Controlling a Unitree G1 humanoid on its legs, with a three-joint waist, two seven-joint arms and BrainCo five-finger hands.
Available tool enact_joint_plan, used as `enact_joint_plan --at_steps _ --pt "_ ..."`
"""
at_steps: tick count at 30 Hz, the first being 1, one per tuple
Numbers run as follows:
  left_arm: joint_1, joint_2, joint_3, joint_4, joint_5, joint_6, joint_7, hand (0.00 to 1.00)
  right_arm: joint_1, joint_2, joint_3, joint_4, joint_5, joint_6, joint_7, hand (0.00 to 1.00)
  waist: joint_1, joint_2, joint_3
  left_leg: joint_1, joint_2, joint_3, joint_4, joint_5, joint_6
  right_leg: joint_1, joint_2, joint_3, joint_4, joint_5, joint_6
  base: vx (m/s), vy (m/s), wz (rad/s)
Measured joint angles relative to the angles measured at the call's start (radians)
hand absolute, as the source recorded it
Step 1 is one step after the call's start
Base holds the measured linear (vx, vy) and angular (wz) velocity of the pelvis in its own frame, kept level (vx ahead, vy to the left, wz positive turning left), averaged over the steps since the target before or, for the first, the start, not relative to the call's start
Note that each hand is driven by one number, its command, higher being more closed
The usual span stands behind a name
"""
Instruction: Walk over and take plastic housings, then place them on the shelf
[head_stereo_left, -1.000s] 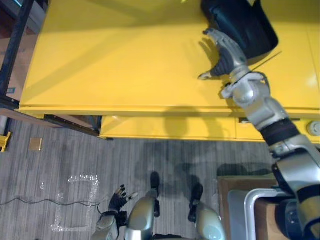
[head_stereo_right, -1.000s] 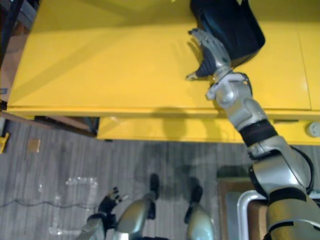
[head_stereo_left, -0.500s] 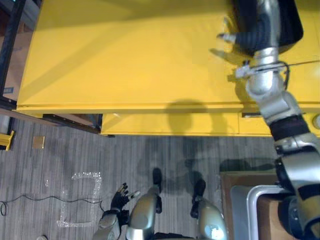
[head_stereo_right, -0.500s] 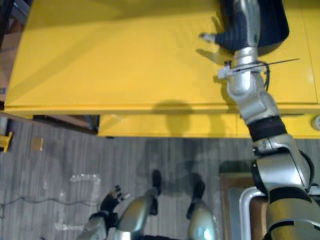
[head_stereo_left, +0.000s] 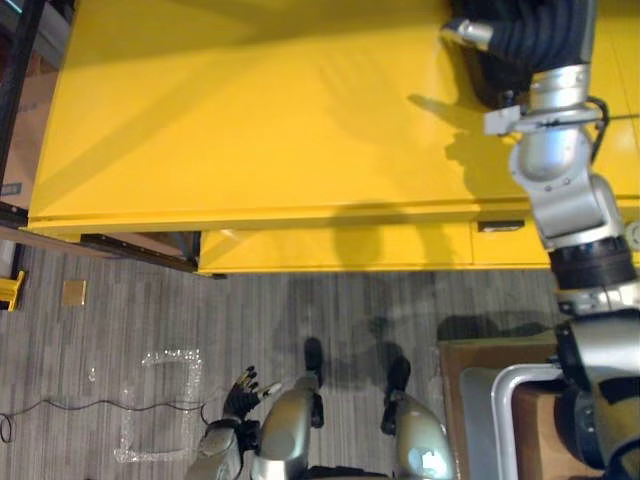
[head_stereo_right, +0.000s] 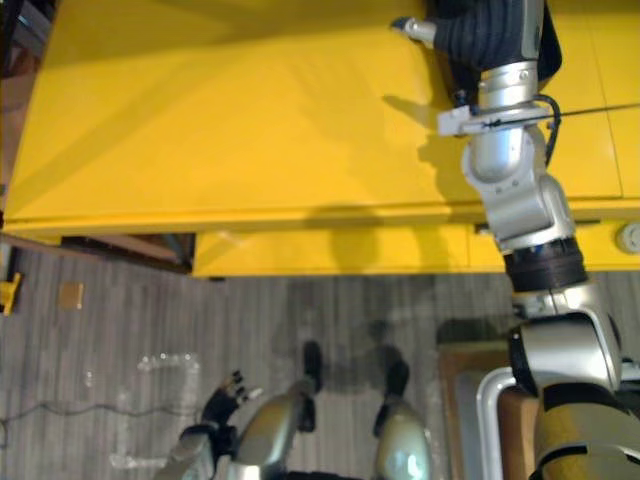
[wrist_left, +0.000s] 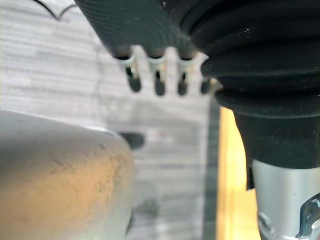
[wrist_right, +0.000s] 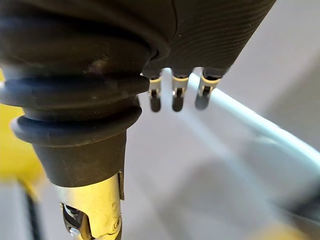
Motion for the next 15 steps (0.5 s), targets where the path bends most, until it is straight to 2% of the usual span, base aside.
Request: enact_joint_plan --at_steps 1,3,4,6,8,13,15 --pt "0.002 0.0 0.0 0.0 -0.017 0.0 0.001 0.0 0.0 -0.03 0.007 0.028 -0.015 0.052 0.049 0.0 -0.001 0.0 0.0 0.001 0.0 0.005 -0.002 0.0 0.0 -0.002 0.0 0.003 0.0 0.0 0.0 0.01 0.006 -0.08" --pt "0.002 0.0 0.002 -0.001 -0.027 0.0 0.004 0.0 0.0 -0.082 0.015 0.089 -0.017 0.108 0.112 0.0 -0.003 0.0 0.0 0.003 0.0 0.009 -0.006 0.001 0.001 -0.003 0.001 0.006 -0.001 0.001 0.001 0.02 0.003 -0.06" --pt "0.003 0.0 0.003 -0.001 -0.027 0.0 0.005 0.0 0.0 -0.096 0.015 0.106 -0.017 0.122 0.125 0.0 -0.003 0.0 0.0 0.006 0.001 0.009 -0.012 0.003 0.0 -0.003 0.002 0.007 -0.001 0.001 0.001 0.0 0.0 0.0" --pt "0.008 0.0 0.006 -0.005 -0.027 0.0 0.007 0.0 0.0 -0.133 0.015 0.143 -0.004 0.13 0.133 0.0 -0.008 -0.002 0.001 0.02 0.001 0.012 -0.038 0.015 0.0 -0.003 0.009 0.009 -0.001 0.001 0.001 0.03 -0.019 -0.04" --pt "0.021 0.002 0.008 -0.014 -0.027 0.0 0.008 0.0 -0.011 -0.148 0.014 0.146 0.009 0.13 0.133 0.0 -0.027 -0.011 0.006 0.026 0.003 0.014 -0.047 0.017 -0.001 -0.003 0.009 0.012 -0.001 0.002 0.001 0.03 0.002 -0.04" --pt "0.021 0.002 0.007 -0.019 -0.028 0.0 0.008 0.0 -0.023 -0.177 0.013 0.186 0.027 0.126 0.133 0.0 -0.028 -0.016 0.01 0.027 0.005 0.018 -0.048 0.017 -0.001 -0.003 0.009 0.018 -0.007 0.009 -0.003 0.01 0.005 -0.03" --pt "0.021 0.002 0.007 -0.023 -0.028 0.0 0.008 0.0 -0.023 -0.177 0.013 0.192 0.061 0.106 0.159 0.0 -0.027 -0.016 0.01 0.027 0.005 0.025 -0.048 0.017 -0.001 -0.003 0.01 0.027 -0.014 0.014 -0.003 0.0 0.015 -0.08"
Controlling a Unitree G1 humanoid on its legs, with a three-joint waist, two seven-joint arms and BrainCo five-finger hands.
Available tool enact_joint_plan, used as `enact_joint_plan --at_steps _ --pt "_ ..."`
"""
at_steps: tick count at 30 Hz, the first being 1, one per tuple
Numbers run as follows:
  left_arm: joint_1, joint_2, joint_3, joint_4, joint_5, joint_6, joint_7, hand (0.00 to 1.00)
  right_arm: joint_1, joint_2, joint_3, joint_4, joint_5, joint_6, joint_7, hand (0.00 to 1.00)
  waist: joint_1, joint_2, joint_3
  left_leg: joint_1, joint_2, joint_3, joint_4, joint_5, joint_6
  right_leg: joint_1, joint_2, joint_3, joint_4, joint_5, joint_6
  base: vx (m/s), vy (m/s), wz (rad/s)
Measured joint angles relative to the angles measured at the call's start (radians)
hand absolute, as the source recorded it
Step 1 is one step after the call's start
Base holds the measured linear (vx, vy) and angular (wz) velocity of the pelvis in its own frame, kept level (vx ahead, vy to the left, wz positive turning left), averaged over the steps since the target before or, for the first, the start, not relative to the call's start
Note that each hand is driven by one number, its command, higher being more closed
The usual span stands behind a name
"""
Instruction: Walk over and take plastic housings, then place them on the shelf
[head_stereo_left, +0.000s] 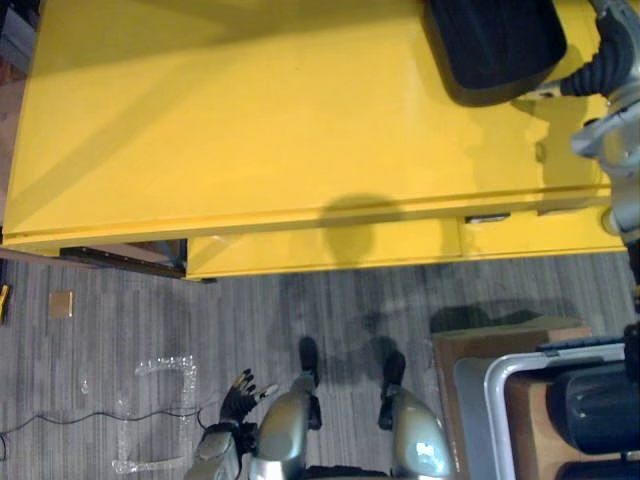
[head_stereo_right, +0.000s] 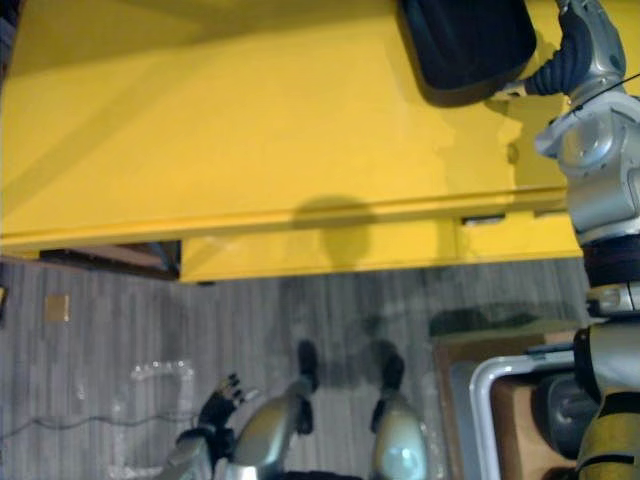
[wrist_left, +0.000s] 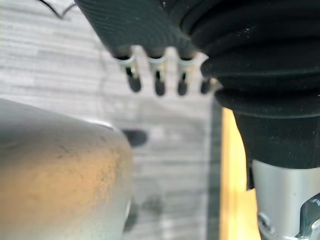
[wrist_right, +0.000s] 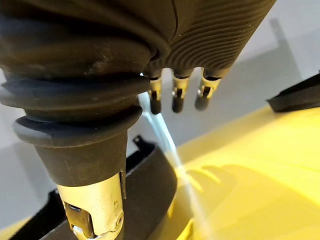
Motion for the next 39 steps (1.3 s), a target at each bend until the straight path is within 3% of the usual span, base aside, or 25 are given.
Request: enact_joint_plan --at_steps 5,13,19,26,32,34,39 --pt "0.0 0.001 0.001 -0.012 0.0 0.007 -0.001 0.0 0.0 -0.001 0.0 0.002 0.048 -0.063 0.102 0.0 -0.002 0.0 0.0 0.0 0.0 0.01 0.0 0.0 0.0 -0.004 0.001 0.009 -0.002 0.002 0.0 -0.01 0.006 -0.07" --pt "0.0 0.002 0.001 -0.026 0.001 0.015 -0.001 0.0 0.001 -0.003 0.022 0.0 -0.017 -0.195 0.118 0.0 -0.001 -0.012 0.007 -0.001 0.002 0.01 0.0 0.001 0.0 -0.006 0.002 0.009 -0.002 0.002 0.0 0.0 0.0 0.0" --pt "0.0 0.003 0.001 -0.026 0.001 0.016 -0.001 0.0 0.038 -0.003 0.023 -0.081 -0.019 -0.206 0.125 0.0 0.0 -0.019 0.007 -0.01 0.001 0.01 0.0 0.001 0.0 -0.014 0.001 0.008 0.0 0.003 0.0 0.02 0.002 0.01" --pt "0.0 0.003 0.003 -0.027 0.002 0.016 -0.001 0.0 0.075 -0.003 0.024 -0.114 -0.017 -0.188 0.175 0.0 0.001 -0.019 0.007 -0.01 0.002 0.01 0.001 0.001 0.0 -0.013 0.002 0.008 0.0 0.003 0.0 0.0 0.0 0.0" --pt "0.0 0.005 0.014 -0.026 0.003 0.021 -0.002 0.0 0.093 -0.003 0.041 -0.147 -0.001 -0.19 0.274 0.0 0.001 -0.027 0.003 -0.009 0.004 0.011 0.003 0.001 0.0 -0.013 0.004 0.009 0.0 0.003 0.0 0.0 0.0 0.0" --pt "0.0 0.01 0.022 -0.023 0.003 0.024 -0.003 0.0 0.093 -0.003 0.058 -0.148 0.042 -0.19 0.344 0.0 0.001 -0.044 -0.006 -0.01 0.006 0.011 0.003 0.001 0.0 -0.013 0.005 0.009 0.001 0.002 0.0 0.0 0.0 0.0" --pt "0.0 0.025 0.033 -0.022 0.004 0.038 -0.005 0.0 0.102 -0.002 0.073 -0.145 0.088 -0.193 0.415 0.0 0.003 -0.068 -0.019 -0.009 0.003 0.011 0.004 0.001 0.0 -0.012 0.002 0.009 0.001 0.002 0.0 0.0 0.0 0.0"
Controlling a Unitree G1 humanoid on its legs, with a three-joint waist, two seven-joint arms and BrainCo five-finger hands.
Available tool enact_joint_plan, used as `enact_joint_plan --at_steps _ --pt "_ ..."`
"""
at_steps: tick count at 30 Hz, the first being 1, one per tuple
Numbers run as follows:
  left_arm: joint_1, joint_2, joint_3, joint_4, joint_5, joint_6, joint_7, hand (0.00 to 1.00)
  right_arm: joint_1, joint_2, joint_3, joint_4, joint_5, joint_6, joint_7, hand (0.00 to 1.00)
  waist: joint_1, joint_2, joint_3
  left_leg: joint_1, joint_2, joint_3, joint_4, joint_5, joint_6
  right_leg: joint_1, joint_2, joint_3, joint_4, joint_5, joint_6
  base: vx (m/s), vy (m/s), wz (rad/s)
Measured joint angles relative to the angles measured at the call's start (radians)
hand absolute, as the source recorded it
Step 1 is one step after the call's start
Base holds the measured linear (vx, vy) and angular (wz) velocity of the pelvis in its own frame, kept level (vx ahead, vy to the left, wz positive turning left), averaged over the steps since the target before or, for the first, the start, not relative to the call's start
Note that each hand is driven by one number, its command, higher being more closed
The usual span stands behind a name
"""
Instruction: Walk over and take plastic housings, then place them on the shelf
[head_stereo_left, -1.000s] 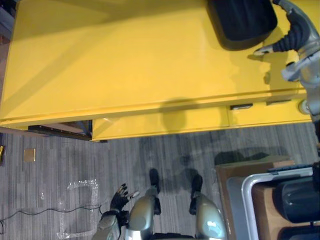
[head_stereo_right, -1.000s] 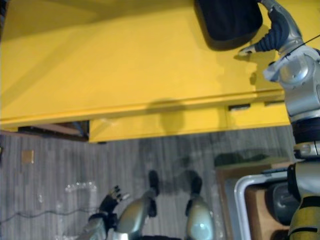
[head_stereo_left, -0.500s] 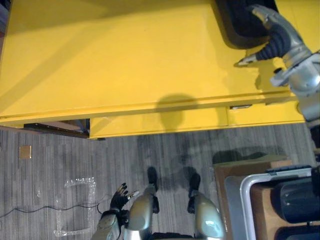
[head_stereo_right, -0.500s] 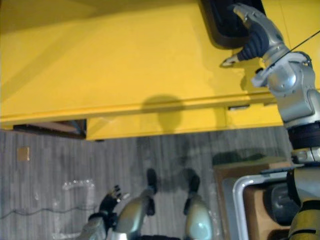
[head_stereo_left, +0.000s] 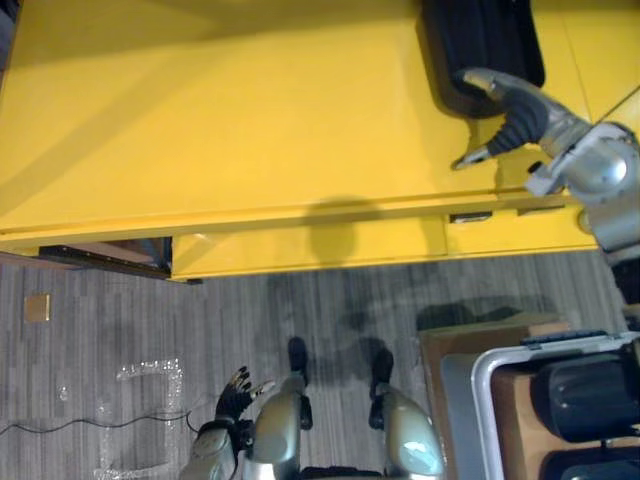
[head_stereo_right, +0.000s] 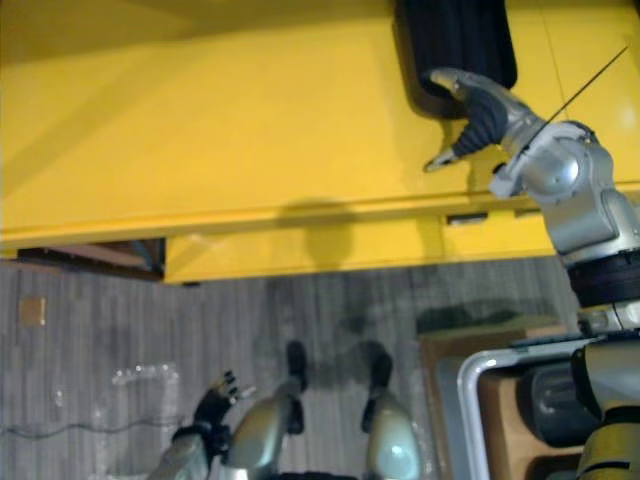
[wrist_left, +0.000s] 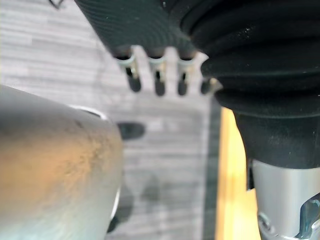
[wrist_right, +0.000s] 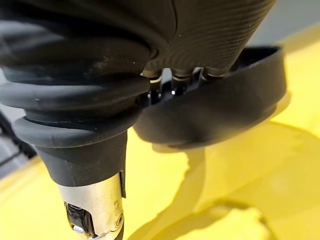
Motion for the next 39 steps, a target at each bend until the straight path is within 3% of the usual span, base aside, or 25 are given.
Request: enact_joint_plan --at_steps 6,11,14,15,21,23,31,39 --pt "0.0 0.013 0.008 0.0 0.008 0.005 -0.002 0.0 0.0 0.0 0.026 -0.001 0.017 -0.057 0.018 0.0 0.001 -0.003 -0.001 0.0 0.001 0.0 0.003 0.0 0.0 0.001 0.001 0.0 0.0 0.0 0.0 0.0 0.0 0.0" --pt "0.0 0.013 0.008 -0.001 0.009 0.006 -0.003 0.0 0.004 0.001 0.037 -0.001 0.003 -0.066 -0.022 0.0 0.003 -0.003 -0.001 0.0 0.001 0.0 0.003 0.0 0.0 0.002 0.001 0.0 0.0 0.0 0.0 0.0 0.0 0.0" --pt "0.0 0.013 0.008 -0.002 0.009 0.006 -0.002 0.0 0.021 0.003 0.038 0.0 -0.073 -0.063 -0.107 0.0 0.009 -0.003 -0.001 -0.001 0.001 -0.001 0.003 0.0 0.0 0.001 0.001 -0.001 0.0 0.0 0.0 0.0 0.0 0.0" --pt "0.0 0.013 0.008 -0.001 0.009 0.006 -0.002 0.0 0.032 0.006 0.038 0.002 -0.106 -0.06 -0.167 0.0 0.013 -0.003 -0.001 -0.002 0.001 -0.001 0.003 0.0 0.0 0.001 0.001 -0.001 0.0 0.0 0.0 0.0 0.0 0.0" --pt "-0.001 0.013 0.007 -0.002 0.008 0.006 -0.002 0.0 0.034 0.034 0.035 0.031 -0.168 -0.053 -0.344 0.0 0.015 -0.003 -0.001 -0.003 0.0 -0.002 0.003 0.0 0.0 0.001 0.0 -0.002 -0.001 0.0 0.0 0.0 0.0 0.0" --pt "-0.001 0.013 0.006 -0.002 0.008 0.006 -0.001 0.0 0.034 0.042 0.028 0.048 -0.184 -0.026 -0.399 0.0 0.018 -0.003 -0.001 -0.004 -0.001 -0.003 0.003 0.0 0.0 0.0 0.0 -0.002 -0.001 0.0 0.0 0.0 0.0 0.0" --pt "-0.003 0.012 -0.006 -0.001 0.005 0.003 0.002 0.0 0.026 0.09 -0.037 0.091 -0.145 0.096 -0.407 0.0 0.021 -0.002 -0.002 -0.019 -0.005 -0.01 0.014 0.0 0.0 -0.008 -0.001 -0.006 -0.001 0.002 0.002 0.0 0.0 0.02" --pt "-0.003 0.011 -0.014 -0.001 0.005 0.003 0.005 0.0 -0.044 0.107 -0.031 0.194 -0.139 0.092 -0.347 0.0 0.023 -0.002 -0.001 -0.02 -0.008 -0.013 0.015 0.002 0.003 -0.008 -0.002 -0.006 -0.001 0.003 0.003 0.0 0.0 0.0"
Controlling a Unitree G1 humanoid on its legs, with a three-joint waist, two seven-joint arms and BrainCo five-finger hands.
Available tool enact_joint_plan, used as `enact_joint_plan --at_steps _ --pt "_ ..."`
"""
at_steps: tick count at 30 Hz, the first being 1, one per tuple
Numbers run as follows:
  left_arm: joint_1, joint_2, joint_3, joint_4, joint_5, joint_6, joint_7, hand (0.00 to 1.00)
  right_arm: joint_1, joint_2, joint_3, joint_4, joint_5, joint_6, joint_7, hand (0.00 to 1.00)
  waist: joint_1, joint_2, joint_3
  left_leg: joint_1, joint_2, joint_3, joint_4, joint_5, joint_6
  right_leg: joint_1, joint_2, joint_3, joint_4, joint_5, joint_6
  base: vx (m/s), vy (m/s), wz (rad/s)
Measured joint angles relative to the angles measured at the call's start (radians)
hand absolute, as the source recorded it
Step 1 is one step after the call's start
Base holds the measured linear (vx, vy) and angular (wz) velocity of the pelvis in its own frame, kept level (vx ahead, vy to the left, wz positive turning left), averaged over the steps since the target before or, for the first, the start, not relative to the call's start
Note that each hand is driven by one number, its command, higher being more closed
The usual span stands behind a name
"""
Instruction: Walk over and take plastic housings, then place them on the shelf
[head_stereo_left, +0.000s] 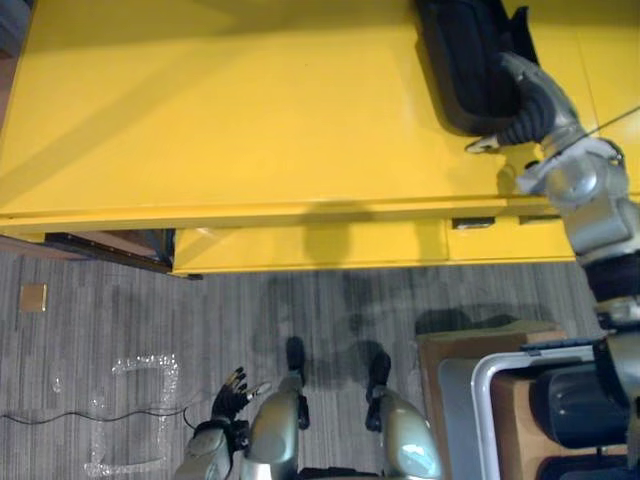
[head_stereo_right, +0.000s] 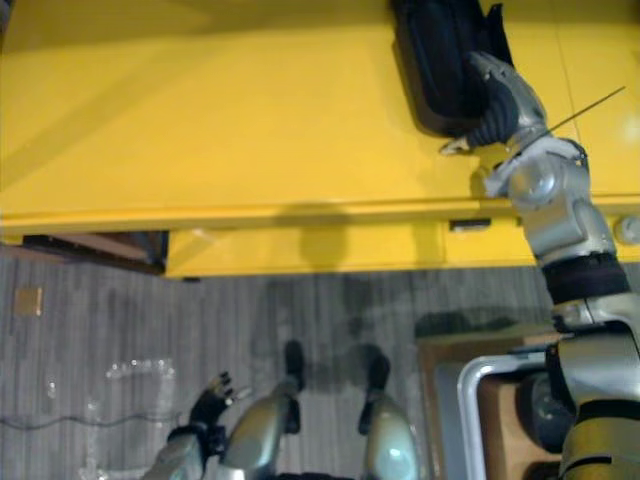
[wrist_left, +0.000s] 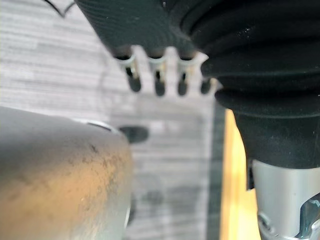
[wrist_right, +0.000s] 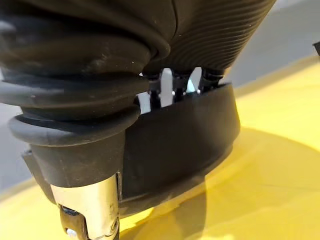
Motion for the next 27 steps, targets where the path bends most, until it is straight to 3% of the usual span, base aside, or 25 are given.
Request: enact_joint_plan --at_steps 5,18,27 --pt "0.0 -0.004 0.0 -0.001 0.0 0.0 0.0 0.0 -0.031 0.0 0.007 0.058 0.038 -0.01 0.017 0.0 0.001 0.003 0.001 -0.002 -0.003 -0.005 0.0 0.001 0.002 0.0 -0.002 -0.003 0.0 0.0 0.0 0.01 0.007 0.02" --pt "0.0 -0.04 -0.015 -0.011 0.0 0.0 -0.006 0.0 -0.073 0.0 0.006 0.109 0.084 -0.037 -0.013 0.0 0.003 0.052 0.0 -0.015 -0.004 -0.012 0.001 0.006 0.003 -0.009 -0.003 -0.013 0.005 0.0 0.0 0.01 0.003 0.01" --pt "0.0 -0.044 -0.019 -0.011 0.001 0.001 -0.005 0.0 -0.079 0.056 -0.033 0.109 0.085 0.06 -0.076 0.0 0.009 0.06 -0.001 -0.013 -0.004 -0.012 0.001 0.007 0.003 -0.009 -0.004 -0.013 0.009 0.0 0.0 0.0 0.0 0.0"
